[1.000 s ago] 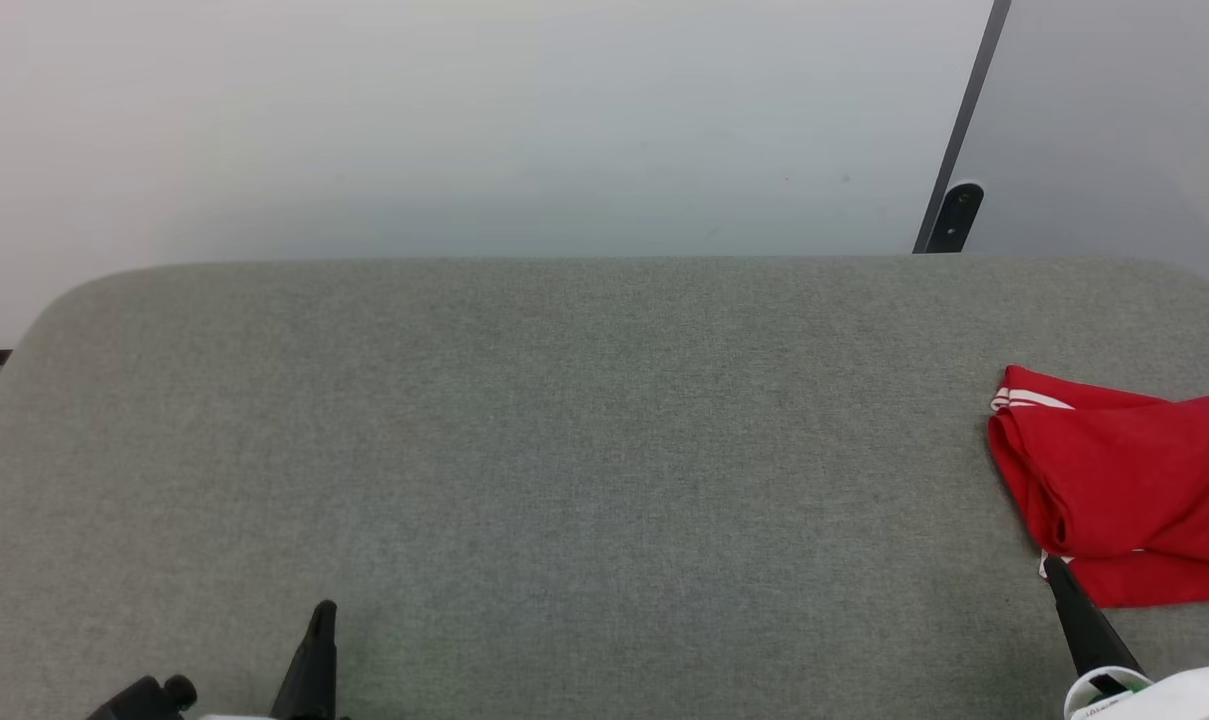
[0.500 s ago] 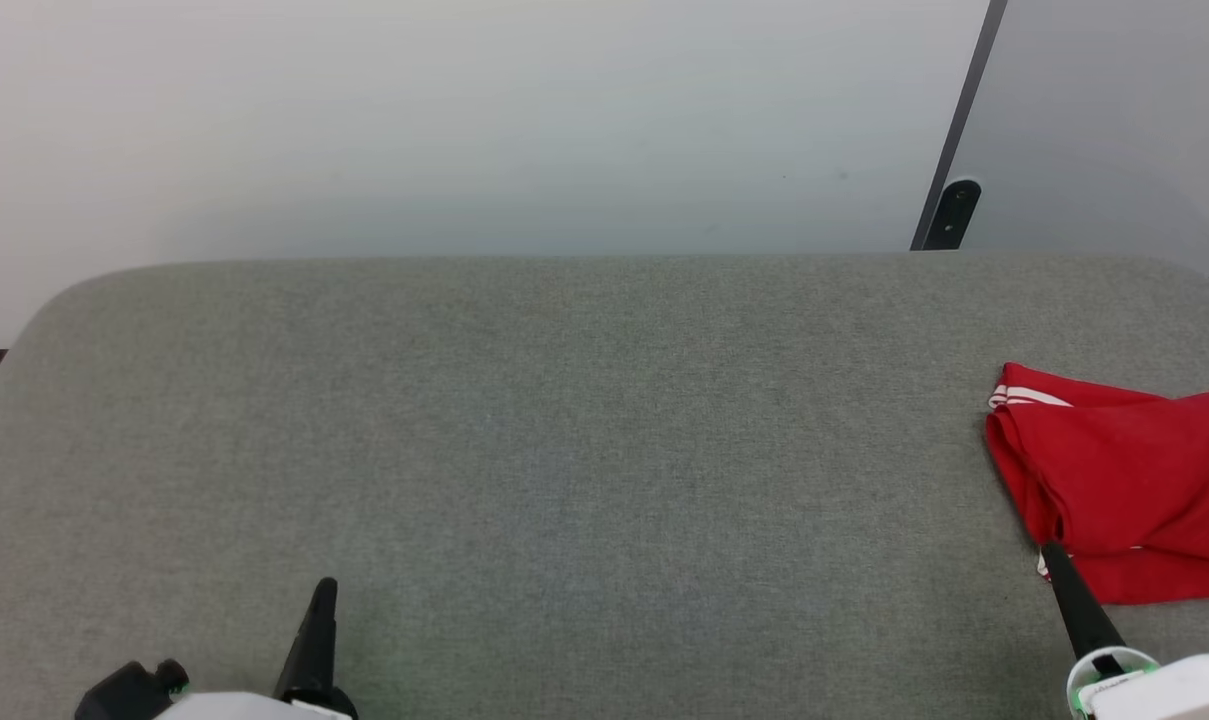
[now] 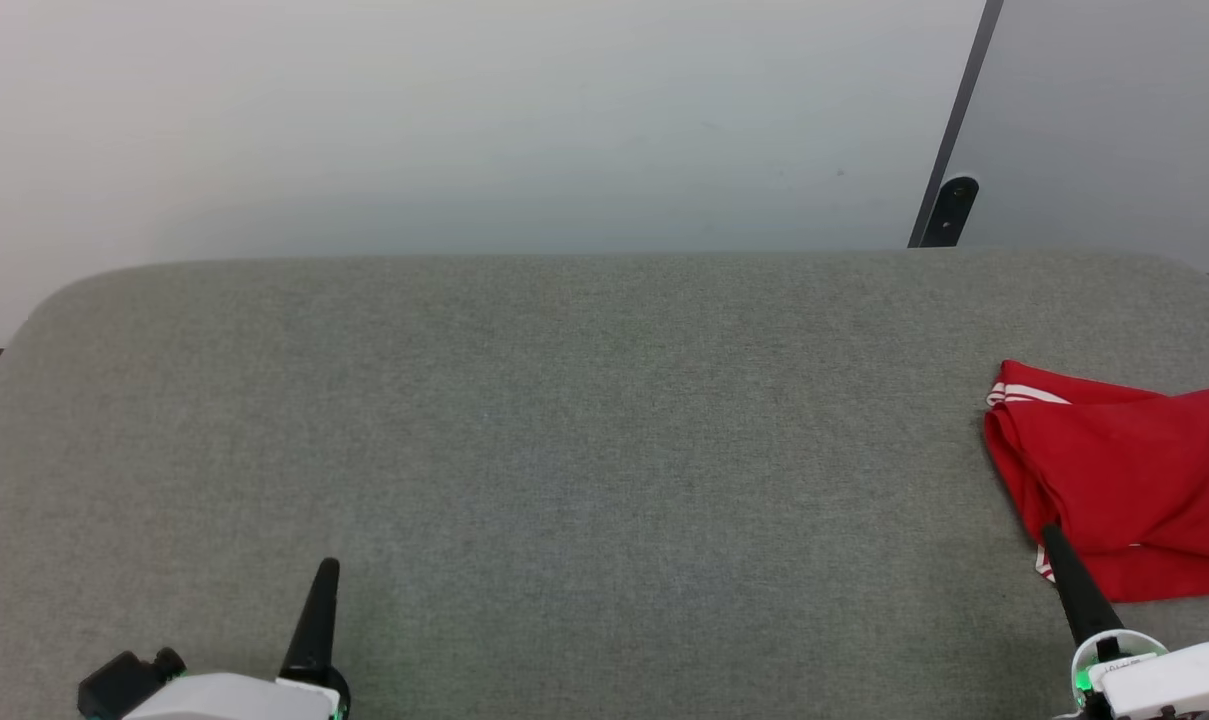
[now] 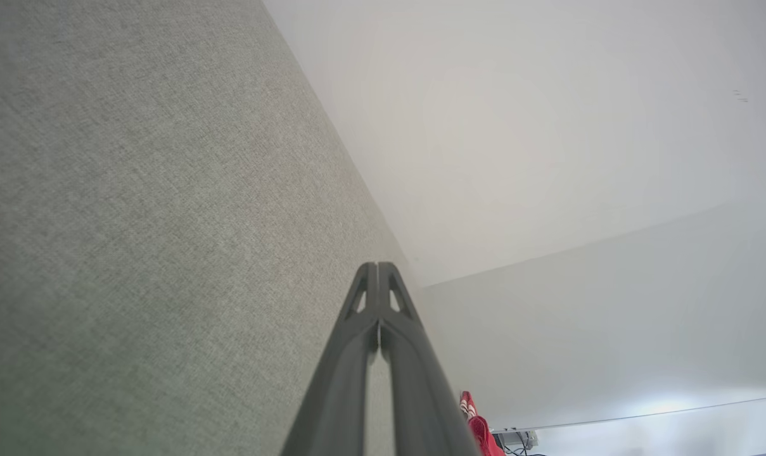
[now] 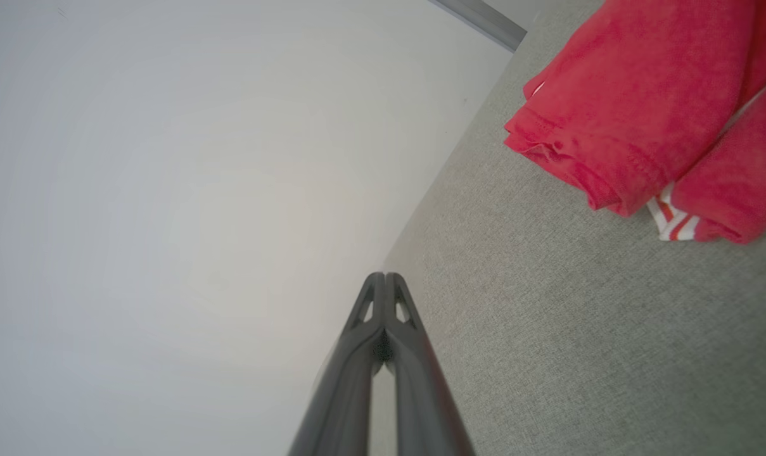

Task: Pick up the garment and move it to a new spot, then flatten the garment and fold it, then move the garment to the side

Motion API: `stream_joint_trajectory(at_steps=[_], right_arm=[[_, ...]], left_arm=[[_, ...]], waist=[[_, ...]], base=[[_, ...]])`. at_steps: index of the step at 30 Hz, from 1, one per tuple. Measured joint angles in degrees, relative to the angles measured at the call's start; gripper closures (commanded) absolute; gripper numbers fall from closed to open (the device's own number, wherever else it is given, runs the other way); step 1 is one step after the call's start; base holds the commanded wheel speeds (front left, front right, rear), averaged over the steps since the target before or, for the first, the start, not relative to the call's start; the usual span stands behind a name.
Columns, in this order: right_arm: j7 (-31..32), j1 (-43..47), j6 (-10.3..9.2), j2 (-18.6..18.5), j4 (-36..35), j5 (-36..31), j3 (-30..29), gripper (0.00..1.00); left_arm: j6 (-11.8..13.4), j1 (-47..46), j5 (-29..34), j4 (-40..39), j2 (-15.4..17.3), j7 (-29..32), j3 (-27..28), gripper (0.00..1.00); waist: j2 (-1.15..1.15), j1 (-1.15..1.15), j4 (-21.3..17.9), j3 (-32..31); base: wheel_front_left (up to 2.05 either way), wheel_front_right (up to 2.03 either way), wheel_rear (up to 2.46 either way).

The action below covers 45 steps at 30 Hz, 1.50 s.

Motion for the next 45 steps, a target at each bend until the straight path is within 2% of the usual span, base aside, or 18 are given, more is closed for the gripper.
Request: stream_joint_trajectory(at_steps=[45], right_arm=[[-1.99, -5.07, 0.00, 0.75, 6.01, 18.56, 0.13, 1.00]], left_arm=[[-1.45, -5.36, -19.50, 3.09, -1.42, 4.37, 2.25, 1.00]], waist=[[0.00, 0.00, -0.66, 0.64]], base=[[0.00, 0.00, 0.00]])
